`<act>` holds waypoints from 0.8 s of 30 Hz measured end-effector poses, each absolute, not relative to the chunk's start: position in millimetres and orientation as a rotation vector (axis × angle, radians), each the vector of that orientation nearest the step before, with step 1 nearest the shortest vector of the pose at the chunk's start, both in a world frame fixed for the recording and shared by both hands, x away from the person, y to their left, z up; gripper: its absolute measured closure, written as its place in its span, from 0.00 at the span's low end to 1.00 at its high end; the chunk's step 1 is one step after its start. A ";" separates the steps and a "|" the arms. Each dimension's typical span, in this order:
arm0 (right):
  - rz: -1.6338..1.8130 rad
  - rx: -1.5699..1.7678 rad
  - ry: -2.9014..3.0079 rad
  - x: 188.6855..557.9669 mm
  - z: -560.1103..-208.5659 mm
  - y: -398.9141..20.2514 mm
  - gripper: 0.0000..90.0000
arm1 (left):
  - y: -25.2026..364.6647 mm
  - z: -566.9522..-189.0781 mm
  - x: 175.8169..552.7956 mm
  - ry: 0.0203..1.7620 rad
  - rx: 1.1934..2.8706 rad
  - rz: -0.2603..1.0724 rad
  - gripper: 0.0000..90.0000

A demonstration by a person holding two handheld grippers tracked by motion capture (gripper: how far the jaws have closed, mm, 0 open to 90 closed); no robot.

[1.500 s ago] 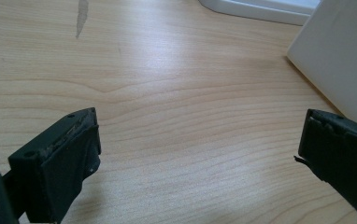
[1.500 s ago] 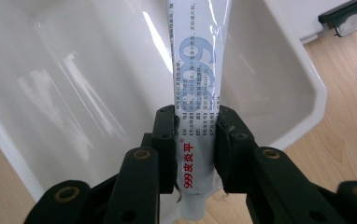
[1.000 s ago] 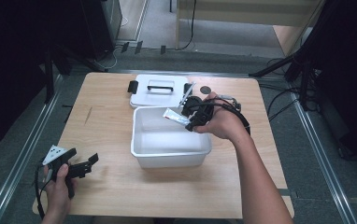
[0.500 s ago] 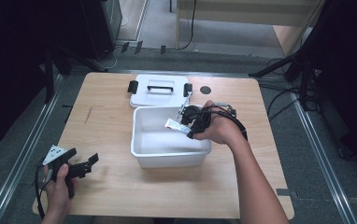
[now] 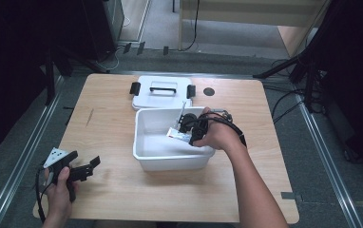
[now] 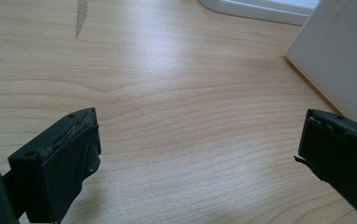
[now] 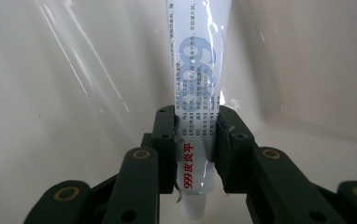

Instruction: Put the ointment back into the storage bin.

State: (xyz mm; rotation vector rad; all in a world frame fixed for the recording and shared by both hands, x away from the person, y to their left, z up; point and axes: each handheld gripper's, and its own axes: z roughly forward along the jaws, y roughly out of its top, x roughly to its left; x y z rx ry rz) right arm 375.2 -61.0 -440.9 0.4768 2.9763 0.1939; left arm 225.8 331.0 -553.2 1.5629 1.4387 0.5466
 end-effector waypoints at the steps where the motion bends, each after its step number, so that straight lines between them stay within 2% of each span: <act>1: 0.196 0.477 2.982 374.9 -441.7 -60.4 0.81 | 331.0 -553.2 225.8 1.438 1.563 0.547 0.00; 24: -0.039 0.456 3.019 372.3 -460.3 -47.6 0.81 | 331.0 -553.3 226.2 1.434 1.567 0.540 0.00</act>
